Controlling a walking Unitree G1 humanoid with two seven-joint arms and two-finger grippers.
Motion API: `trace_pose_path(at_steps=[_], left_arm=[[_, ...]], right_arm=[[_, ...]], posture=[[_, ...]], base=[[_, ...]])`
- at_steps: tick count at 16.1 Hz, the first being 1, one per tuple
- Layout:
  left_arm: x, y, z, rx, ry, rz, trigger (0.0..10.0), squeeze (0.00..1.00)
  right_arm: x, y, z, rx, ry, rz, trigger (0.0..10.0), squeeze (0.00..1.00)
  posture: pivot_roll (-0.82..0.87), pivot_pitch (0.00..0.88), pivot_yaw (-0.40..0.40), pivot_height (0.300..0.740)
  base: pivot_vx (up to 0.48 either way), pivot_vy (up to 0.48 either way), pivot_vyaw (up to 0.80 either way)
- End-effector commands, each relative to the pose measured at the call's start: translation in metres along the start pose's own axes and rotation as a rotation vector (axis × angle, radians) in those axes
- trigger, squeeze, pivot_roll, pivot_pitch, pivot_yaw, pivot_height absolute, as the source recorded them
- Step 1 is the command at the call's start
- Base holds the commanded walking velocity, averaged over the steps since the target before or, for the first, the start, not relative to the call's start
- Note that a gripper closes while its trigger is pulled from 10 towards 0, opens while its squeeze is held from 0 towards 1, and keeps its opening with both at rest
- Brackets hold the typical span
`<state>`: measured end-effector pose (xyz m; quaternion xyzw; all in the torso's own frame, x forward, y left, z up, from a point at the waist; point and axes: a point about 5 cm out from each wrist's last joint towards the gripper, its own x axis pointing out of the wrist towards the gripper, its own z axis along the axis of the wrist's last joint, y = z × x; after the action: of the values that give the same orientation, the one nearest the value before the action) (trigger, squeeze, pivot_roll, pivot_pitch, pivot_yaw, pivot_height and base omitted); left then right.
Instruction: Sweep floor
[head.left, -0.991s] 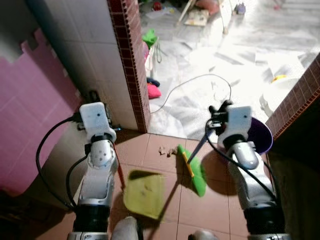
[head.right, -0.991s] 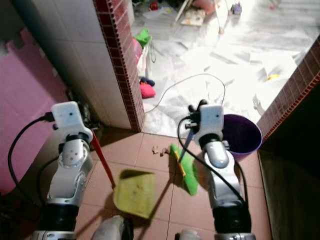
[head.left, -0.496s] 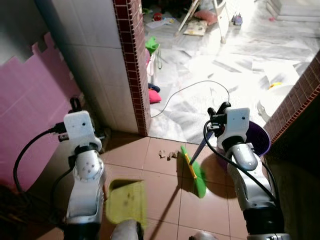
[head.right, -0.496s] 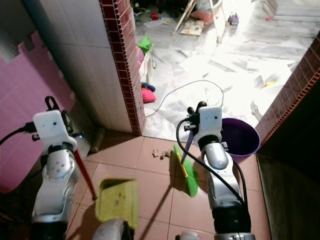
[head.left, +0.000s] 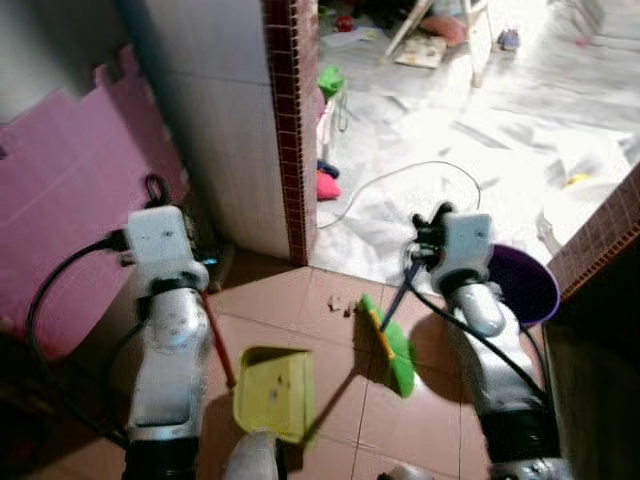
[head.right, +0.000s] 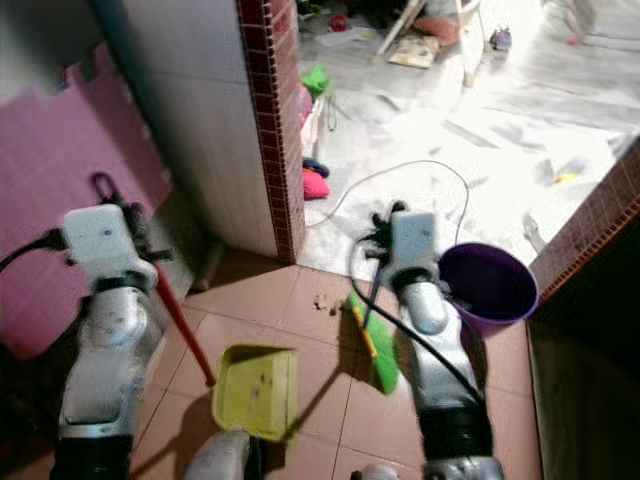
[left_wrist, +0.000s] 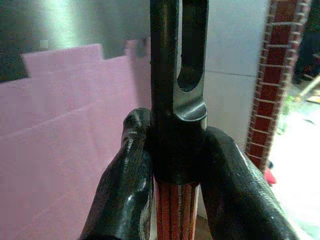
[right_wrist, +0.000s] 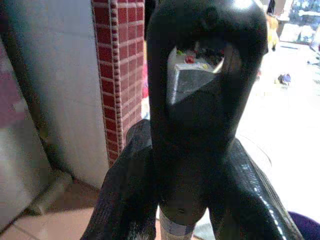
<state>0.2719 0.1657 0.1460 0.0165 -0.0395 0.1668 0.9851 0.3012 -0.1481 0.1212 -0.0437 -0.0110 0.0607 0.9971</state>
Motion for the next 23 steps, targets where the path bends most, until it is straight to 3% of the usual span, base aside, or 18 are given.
trace_pose_path(at_steps=[1, 7, 13, 16, 23], left_arm=[[0.004, -0.002, 0.021, -0.005, -0.091, -0.013, 10.0, 0.0], [0.004, -0.006, 0.024, -0.005, -0.111, -0.025, 10.0, 0.0], [0.005, -0.009, 0.022, -0.013, -0.104, -0.03, 10.0, 0.0], [0.009, -0.011, 0.02, -0.028, -0.064, -0.007, 10.0, 0.0], [0.009, -0.013, 0.016, 0.004, -0.068, -0.027, 10.0, 0.0]], right_arm=[[0.004, -0.002, 0.015, -0.005, -0.08, -0.013, 10.0, 0.0], [0.007, -0.015, 0.023, -0.083, -0.119, -0.083, 10.0, 0.0], [0.008, -0.011, 0.023, -0.084, -0.129, -0.062, 10.0, 0.0], [0.007, -0.011, 0.019, -0.081, -0.114, -0.056, 10.0, 0.0], [0.012, -0.003, 0.023, -0.06, -0.132, -0.026, 10.0, 0.0]], posture=[[-0.03, 0.0, 0.055, 0.74], [-0.04, 0.0, 0.054, 0.74], [-0.03, 0.0, 0.04, 0.74], [-0.03, 0.0, 0.037, 0.74], [-0.04, 0.0, 0.056, 0.74]], base=[[0.45, 0.0, 0.0], [0.448, 0.0, 0.0], [0.446, 0.0, 0.0], [0.222, 0.385, 0.0], [0.0, 0.47, 0.0]])
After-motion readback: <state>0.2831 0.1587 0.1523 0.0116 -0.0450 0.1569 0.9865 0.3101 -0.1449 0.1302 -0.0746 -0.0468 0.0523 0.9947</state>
